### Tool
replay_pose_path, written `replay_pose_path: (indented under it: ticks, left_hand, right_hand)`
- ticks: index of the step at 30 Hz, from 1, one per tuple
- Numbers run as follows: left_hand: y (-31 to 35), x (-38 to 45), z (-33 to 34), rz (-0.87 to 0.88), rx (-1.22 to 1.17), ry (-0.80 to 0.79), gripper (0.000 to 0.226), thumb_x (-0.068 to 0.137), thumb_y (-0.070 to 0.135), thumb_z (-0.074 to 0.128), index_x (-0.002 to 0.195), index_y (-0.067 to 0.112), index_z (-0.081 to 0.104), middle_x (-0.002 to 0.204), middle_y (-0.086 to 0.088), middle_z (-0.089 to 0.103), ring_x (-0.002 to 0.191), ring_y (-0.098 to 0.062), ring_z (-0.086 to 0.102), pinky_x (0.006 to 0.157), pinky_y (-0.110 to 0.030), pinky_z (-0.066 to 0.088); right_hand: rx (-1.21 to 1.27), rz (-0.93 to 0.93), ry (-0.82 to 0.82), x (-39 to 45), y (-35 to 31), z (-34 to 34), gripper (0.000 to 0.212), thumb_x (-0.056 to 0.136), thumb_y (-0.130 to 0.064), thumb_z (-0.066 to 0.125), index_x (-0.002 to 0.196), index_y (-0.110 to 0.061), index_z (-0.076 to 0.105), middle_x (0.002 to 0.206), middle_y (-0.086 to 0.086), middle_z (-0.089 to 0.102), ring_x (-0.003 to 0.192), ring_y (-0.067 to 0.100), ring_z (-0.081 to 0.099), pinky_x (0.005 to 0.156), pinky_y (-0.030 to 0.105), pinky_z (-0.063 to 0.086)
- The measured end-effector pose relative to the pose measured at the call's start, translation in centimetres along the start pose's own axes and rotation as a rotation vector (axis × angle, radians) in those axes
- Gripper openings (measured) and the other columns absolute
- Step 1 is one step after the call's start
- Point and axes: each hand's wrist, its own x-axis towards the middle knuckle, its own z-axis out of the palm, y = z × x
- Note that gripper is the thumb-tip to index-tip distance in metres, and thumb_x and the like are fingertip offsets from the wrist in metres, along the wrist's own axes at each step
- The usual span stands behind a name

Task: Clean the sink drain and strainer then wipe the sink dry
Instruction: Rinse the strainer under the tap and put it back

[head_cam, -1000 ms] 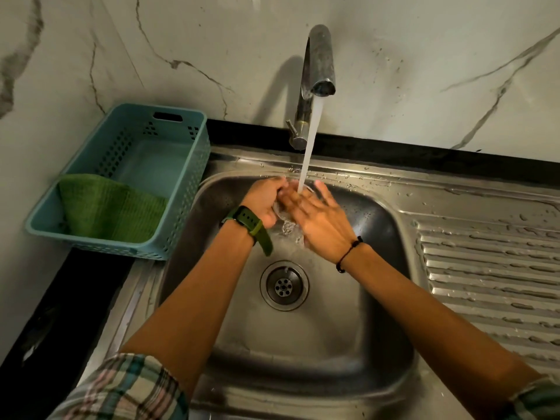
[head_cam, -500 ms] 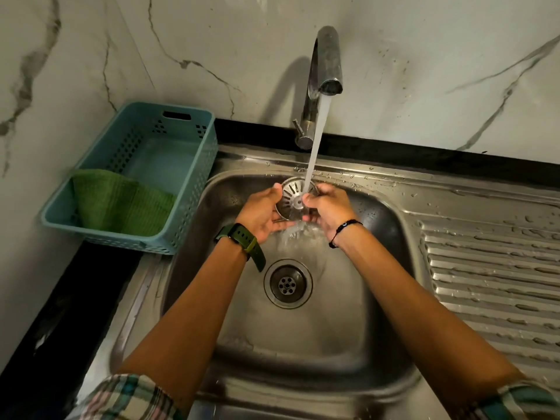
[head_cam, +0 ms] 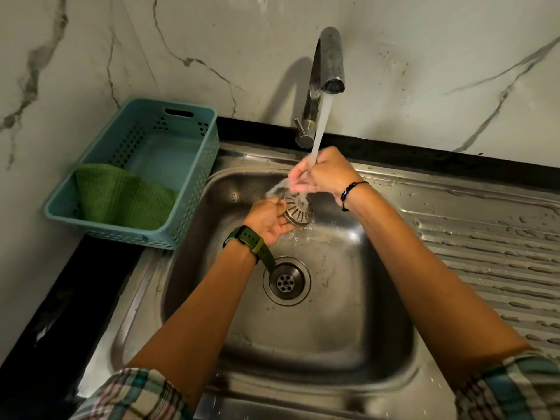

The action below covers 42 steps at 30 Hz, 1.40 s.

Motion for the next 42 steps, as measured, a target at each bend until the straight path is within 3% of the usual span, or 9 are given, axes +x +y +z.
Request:
replay_pose_path:
  ticks: [3,8,16,20,23,27,31,37,42]
  left_hand:
    - [0.0,-0.1,0.3,0.019,0.008,-0.007,0.036,0.095,0.000,0.035,0.131,0.005,0.042,0.131,-0.017,0.053,0.119,-0.031,0.053,0.094,-0.043,0.044]
    - [0.2,-0.3,0.2,0.069,0.057,-0.008,0.024,0.094,0.000,0.038,0.107,0.010,0.056,0.114,-0.013,0.060,0.103,-0.025,0.059,0.082,-0.036,0.051]
    - [0.0,-0.1,-0.3,0.079,0.095,0.015,0.032,0.090,-0.004,0.043,0.117,0.007,0.055,0.100,-0.010,0.064,0.090,-0.022,0.063,0.093,-0.041,0.050]
    - [-0.3,-0.5,0.3,0.188,0.007,0.044,0.020,0.091,-0.002,0.042,0.094,0.004,0.061,0.071,-0.006,0.060,0.047,-0.005,0.058,0.061,-0.026,0.055]
    - [-1.0,-0.9,1.3,0.365,0.025,0.093,0.020,0.091,-0.001,0.042,0.090,0.004,0.062,0.067,-0.005,0.057,0.047,-0.004,0.053,0.044,-0.016,0.045]
    - [-1.5,-1.3,1.5,0.468,0.049,0.006,0.026,0.092,-0.005,0.038,0.109,0.000,0.057,0.095,-0.013,0.064,0.083,-0.017,0.061,0.078,-0.031,0.055]
    - [0.0,-1.1,0.8,0.366,-0.011,-0.058,0.027,0.097,0.010,0.038,0.113,-0.004,0.054,0.072,-0.006,0.062,0.059,-0.010,0.061,0.054,-0.019,0.051]
    - [0.6,-0.7,1.5,0.230,-0.178,-0.012,0.024,0.093,0.013,0.049,0.110,-0.002,0.058,0.098,-0.012,0.066,0.076,-0.010,0.067,0.062,-0.020,0.057]
    - [-0.7,-0.5,1.8,0.395,-0.003,0.036,0.019,0.091,0.002,0.048,0.077,0.010,0.058,0.073,-0.003,0.057,0.061,-0.008,0.056,0.056,-0.019,0.049]
  right_hand:
    - [-0.067,-0.058,0.038,0.1,-0.3,-0.3,0.019,0.083,0.011,0.050,0.082,0.004,0.068,0.076,0.007,0.066,0.067,0.008,0.066,0.050,0.010,0.051]
    - [-0.150,-0.027,-0.091,0.1,-0.3,-0.1,0.021,0.083,0.012,0.050,0.080,0.001,0.067,0.083,0.008,0.067,0.081,0.021,0.070,0.070,0.024,0.059]
    - [-0.408,-0.108,0.000,0.3,0.2,0.7,0.023,0.089,0.002,0.048,0.090,-0.005,0.069,0.105,0.014,0.069,0.094,0.018,0.065,0.087,0.027,0.054]
    - [-0.556,-0.147,0.082,-0.4,2.4,3.1,0.030,0.096,-0.016,0.043,0.122,-0.011,0.058,0.130,0.012,0.055,0.120,0.026,0.051,0.104,0.035,0.039]
    - [-0.433,-0.026,0.149,0.1,3.6,4.2,0.040,0.098,-0.033,0.037,0.126,-0.008,0.051,0.129,0.016,0.053,0.116,0.029,0.052,0.096,0.036,0.041]
    - [0.057,0.099,0.224,1.0,3.2,4.2,0.033,0.094,-0.042,0.041,0.093,-0.015,0.059,0.089,0.004,0.061,0.075,0.012,0.055,0.076,0.030,0.046]
    - [0.054,-0.179,0.083,0.0,4.8,3.4,0.029,0.097,-0.024,0.040,0.117,-0.026,0.060,0.105,-0.003,0.060,0.088,0.008,0.058,0.081,0.026,0.050]
    - [0.066,-0.350,0.037,-0.4,6.6,2.7,0.037,0.093,0.002,0.040,0.124,-0.009,0.056,0.131,0.005,0.054,0.114,0.002,0.048,0.094,0.005,0.040]
    - [0.189,-0.151,0.164,0.8,6.4,2.7,0.029,0.097,-0.024,0.040,0.121,-0.021,0.057,0.111,-0.001,0.059,0.098,0.003,0.054,0.073,0.007,0.044]
